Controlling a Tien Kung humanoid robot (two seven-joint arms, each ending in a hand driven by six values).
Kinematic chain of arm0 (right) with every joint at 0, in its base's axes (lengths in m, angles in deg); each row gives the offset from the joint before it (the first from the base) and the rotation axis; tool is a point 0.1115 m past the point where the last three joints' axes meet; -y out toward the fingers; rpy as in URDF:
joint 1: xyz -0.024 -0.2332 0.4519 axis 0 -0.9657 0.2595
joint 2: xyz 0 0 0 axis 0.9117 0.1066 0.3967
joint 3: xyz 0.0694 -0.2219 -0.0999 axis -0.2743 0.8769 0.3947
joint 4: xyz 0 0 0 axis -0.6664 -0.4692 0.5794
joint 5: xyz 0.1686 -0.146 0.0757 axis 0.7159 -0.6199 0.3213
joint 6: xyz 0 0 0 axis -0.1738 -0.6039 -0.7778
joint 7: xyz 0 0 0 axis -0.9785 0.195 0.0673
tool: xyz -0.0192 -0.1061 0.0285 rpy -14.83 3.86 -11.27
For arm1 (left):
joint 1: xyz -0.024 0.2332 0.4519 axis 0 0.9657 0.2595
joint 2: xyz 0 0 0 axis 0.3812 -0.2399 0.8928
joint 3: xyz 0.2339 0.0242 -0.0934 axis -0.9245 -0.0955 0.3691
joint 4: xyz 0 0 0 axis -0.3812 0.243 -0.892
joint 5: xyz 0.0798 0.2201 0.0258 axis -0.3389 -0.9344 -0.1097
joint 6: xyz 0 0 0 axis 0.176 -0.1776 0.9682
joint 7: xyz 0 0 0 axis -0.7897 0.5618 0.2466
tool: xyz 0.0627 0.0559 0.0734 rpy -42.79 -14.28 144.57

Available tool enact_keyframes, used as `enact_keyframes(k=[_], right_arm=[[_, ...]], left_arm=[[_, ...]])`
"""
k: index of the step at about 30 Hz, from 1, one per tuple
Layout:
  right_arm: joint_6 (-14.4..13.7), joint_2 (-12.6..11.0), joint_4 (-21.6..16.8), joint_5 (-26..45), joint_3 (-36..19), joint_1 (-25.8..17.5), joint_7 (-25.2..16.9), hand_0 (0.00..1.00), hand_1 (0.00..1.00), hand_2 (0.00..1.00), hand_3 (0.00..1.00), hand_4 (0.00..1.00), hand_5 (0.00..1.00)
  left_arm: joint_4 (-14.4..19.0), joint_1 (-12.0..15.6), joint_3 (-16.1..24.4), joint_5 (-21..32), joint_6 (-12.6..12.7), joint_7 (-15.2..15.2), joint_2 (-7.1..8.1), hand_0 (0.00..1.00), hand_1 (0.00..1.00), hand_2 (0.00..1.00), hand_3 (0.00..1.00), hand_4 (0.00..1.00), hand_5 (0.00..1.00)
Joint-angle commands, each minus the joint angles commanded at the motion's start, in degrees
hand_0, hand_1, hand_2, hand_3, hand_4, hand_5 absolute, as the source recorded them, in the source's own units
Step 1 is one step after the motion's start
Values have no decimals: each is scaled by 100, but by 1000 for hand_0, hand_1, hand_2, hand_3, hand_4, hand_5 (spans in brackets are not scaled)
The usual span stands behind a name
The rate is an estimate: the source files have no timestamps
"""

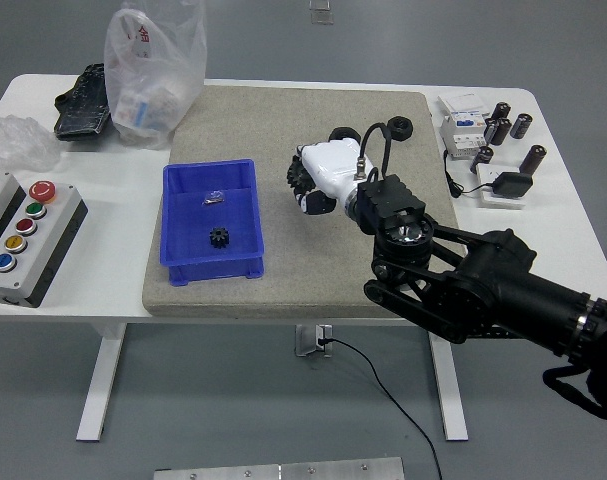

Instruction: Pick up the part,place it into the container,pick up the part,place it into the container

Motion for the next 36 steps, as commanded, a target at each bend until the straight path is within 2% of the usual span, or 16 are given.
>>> enact_keyframes(k=[4,8,11,14,19,20,25,26,31,32,36], right_arm=[[-63,207,-479,165,378,175,-225,321,457,342,436,215,2],[-68,399,-602,51,673,266,-338,342,474,345,442,220,2],[-100,490,-537,11,767,262,-393,342,474,345,442,220,2],[-123,490,-369,19,787,211,-442,359,487,358,464,238,2],[-178,490,-132,-50,808,144,-475,359,487,358,464,238,2],[-187,490,-101,-62,815,135,-481,399,538,490,543,270,2],[-199,490,2,-82,873,88,-502,399,538,490,543,270,2],[-197,490,5,-82,886,84,-500,463,684,666,730,351,172],[-207,490,-18,-101,933,75,-481,463,684,666,730,351,172],[-228,490,-17,-90,940,74,-484,545,775,790,910,502,171],[-265,490,7,-73,952,67,-470,545,775,790,910,502,171]], left_arm=[[0,1,1,-8,-2,15,-2,715,565,565,624,644,520],[0,-7,0,-4,-2,14,4,715,564,566,624,644,524],[0,8,-65,83,-8,10,22,715,564,566,624,644,524],[0,29,-181,253,-8,4,44,715,563,566,625,644,526],[0,36,-155,238,3,7,48,715,563,566,625,644,526],[0,38,-140,221,4,7,44,715,562,566,625,645,527],[0,60,-116,221,6,-19,41,715,562,566,625,645,527],[0,60,-114,222,7,-22,45,715,565,566,625,646,530],[0,53,-113,216,8,-40,55,715,565,566,625,646,530],[0,50,-118,213,5,-45,52,715,565,567,626,646,532],[0,41,-136,216,-5,-56,45,715,565,567,626,646,532]])
